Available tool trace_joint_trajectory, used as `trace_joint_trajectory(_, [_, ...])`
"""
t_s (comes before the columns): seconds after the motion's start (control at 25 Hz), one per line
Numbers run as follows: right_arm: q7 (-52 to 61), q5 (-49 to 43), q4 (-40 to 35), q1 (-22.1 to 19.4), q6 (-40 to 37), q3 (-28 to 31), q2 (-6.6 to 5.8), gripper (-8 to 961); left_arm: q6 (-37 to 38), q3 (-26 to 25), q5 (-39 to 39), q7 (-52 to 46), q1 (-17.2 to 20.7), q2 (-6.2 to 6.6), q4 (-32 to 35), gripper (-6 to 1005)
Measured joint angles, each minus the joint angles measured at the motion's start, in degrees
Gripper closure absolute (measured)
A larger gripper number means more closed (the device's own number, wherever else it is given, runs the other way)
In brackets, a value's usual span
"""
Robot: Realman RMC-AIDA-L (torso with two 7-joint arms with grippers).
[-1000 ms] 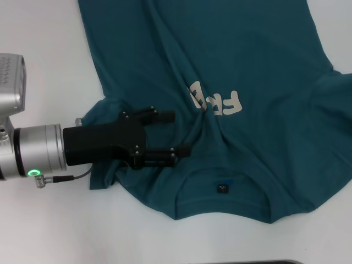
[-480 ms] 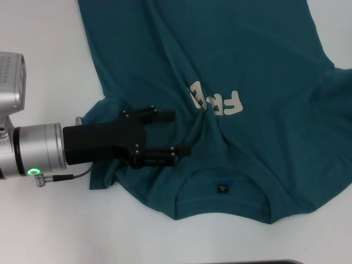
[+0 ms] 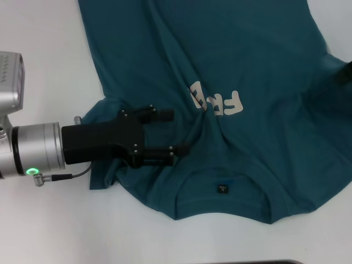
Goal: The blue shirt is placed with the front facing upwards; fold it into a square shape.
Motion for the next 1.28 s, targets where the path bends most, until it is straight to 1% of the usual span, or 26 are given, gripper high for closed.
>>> trace_joint_trajectory(0.24, [1.3, -3.7, 0.0, 4.2, 0.3, -6.1, 3.18, 938, 0.0, 0.0, 0.0, 0.0, 0.0, 0.17, -0.1, 97])
trace_joint_trajectory(0.44, [1.4, -9.5, 1.1, 8.4, 1.4, -9.1, 6.5, 934, 0.0, 0.2, 0.0, 0.0, 0.1, 0.19, -0.1, 97])
trace_joint_trajectory(0.52, [1.4, -11.3, 2.1, 9.8, 2.0, -10.2, 7.56, 932, 0.0, 0.2, 0.0, 0.0, 0.1, 0.23, -0.1, 97])
trace_joint_trajectory(0.76, [2.4, -14.8, 4.9, 12.3, 4.4, -13.4, 10.17, 927, 0.0, 0.3, 0.0, 0.0, 0.0, 0.23, -0.1, 97])
trace_joint_trajectory(0.92, [2.9, -15.0, 5.4, 13.1, 5.2, -16.2, 12.42, 924, -0.1, 0.4, 0.0, 0.0, 0.0, 0.18, -0.1, 98])
trace_joint_trajectory(0.96, [3.1, -15.0, 5.3, 13.2, 5.4, -16.7, 12.87, 898, -0.1, 0.3, 0.0, 0.0, 0.0, 0.17, -0.1, 98])
trace_joint_trajectory(1.0, [3.3, -15.0, 5.2, 13.3, 5.6, -17.0, 13.23, 873, -0.1, 0.4, 0.0, 0.0, 0.0, 0.15, -0.1, 98])
trace_joint_trajectory(1.08, [3.9, -15.0, 4.9, 13.4, 6.3, -17.2, 13.55, 821, 0.0, 0.3, 0.0, 0.0, 0.1, 0.13, -0.1, 98])
trace_joint_trajectory(1.24, [4.4, -14.8, 4.4, 13.2, 7.7, -16.6, 13.27, 719, 0.0, 0.4, 0.0, 0.0, 0.2, 0.13, -0.1, 98])
trace_joint_trajectory(1.28, [4.5, -14.9, 4.4, 13.0, 7.8, -16.5, 13.13, 670, 0.0, 0.3, 0.0, 0.0, 0.2, 0.13, -0.1, 98])
